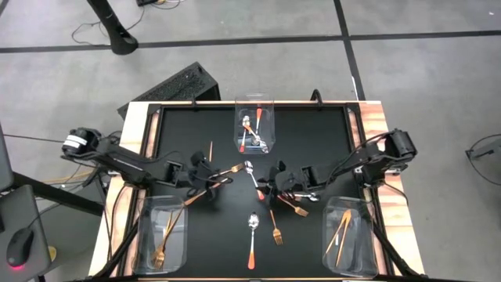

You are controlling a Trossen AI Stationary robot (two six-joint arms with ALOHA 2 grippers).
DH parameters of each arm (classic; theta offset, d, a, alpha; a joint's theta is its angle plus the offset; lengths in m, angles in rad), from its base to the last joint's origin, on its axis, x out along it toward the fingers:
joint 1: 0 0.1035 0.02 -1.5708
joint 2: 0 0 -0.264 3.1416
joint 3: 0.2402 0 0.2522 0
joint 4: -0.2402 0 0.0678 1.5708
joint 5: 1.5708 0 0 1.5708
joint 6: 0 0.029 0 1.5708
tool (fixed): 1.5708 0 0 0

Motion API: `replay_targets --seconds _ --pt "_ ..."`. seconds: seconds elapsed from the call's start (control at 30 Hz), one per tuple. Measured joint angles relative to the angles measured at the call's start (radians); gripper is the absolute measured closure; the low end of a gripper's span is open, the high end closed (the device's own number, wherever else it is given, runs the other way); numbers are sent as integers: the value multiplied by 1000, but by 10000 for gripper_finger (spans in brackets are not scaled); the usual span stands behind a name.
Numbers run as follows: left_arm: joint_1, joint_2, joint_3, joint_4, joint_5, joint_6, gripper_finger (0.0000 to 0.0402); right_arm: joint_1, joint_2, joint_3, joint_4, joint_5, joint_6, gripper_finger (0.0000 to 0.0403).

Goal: Sort silverware by color (type)
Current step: Put the gold fork into the bottom left transparent bin

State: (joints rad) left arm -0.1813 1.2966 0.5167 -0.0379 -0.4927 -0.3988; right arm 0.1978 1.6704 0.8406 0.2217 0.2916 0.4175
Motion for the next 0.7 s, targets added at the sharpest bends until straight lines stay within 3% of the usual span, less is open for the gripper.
replay_targets --seconds 0.37,0.6,0.7 --pt "150 238 1 101 93 55 317 6 -2 0 -6 0 1 246" --pt "182 285 3 148 137 106 319 6 -2 0 -8 0 1 246" --pt "182 286 3 151 142 111 340 6 -2 0 -8 0 1 246"
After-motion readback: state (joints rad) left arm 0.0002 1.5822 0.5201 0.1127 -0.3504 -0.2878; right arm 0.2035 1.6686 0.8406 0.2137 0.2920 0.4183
